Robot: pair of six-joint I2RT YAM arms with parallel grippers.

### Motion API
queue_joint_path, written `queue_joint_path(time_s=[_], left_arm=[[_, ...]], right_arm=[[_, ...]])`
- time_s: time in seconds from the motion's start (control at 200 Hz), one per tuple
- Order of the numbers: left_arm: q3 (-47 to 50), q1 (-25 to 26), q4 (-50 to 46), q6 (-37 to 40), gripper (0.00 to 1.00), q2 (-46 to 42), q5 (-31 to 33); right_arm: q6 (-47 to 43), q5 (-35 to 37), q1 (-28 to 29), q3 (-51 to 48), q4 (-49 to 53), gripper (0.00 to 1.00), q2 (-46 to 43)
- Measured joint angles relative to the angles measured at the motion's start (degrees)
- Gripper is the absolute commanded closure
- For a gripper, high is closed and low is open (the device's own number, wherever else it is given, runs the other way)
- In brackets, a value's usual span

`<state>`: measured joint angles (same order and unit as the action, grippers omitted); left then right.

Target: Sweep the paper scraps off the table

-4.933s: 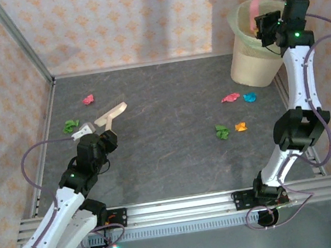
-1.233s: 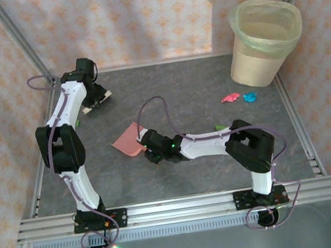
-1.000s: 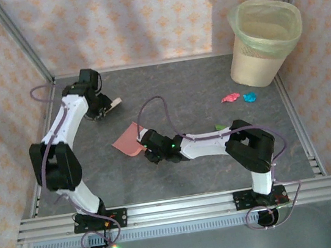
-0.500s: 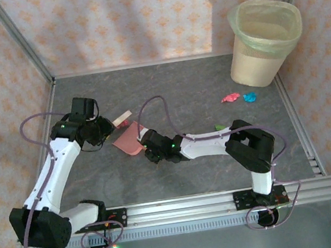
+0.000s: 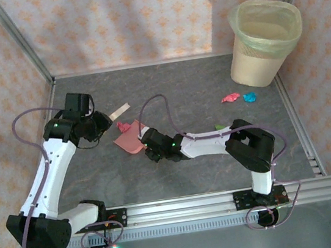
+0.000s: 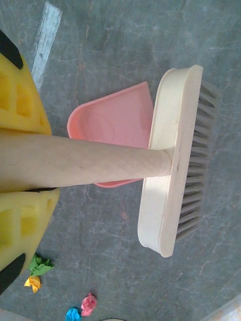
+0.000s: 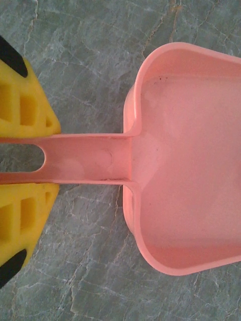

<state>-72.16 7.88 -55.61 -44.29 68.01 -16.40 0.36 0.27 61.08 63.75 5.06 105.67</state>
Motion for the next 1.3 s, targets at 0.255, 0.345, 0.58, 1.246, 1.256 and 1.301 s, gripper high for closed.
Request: queue_joint_path(time_s=[0.255,0.345,0.58,1.246,1.256,1.301], left_arm=[[-3.61,-0.15,0.66,1.31,1.00,10.54,2.89],[-3.58,-0.15,0.98,1.31,1.00,14.47,1.92],[-3.30,0.02,2.19,1.31,1.00,15.47,-2.29],[3.34,1.51,-1.88,6.47,1.00,3.23,-12.96],[3.34,1.51,-1.90,6.45,1.00,3.10,-12.90],[3.32,1.49,-1.86,6.36,1.00,2.27,-12.66]], right_arm=[[0.00,-0.02,-0.07,0.00,0.00,1.00,0.00],[0.02,-0.02,-0.11,0.00,0.00,1.00,0.00],[0.02,-0.02,-0.11,0.00,0.02,1.00,0.00],[1.11,-0.48,-1.51,0.00,-0.04,1.00,0.00],[1.11,-0.50,-1.51,0.00,-0.02,1.00,0.00],[1.14,-0.48,-1.51,0.00,-0.04,1.00,0.00]])
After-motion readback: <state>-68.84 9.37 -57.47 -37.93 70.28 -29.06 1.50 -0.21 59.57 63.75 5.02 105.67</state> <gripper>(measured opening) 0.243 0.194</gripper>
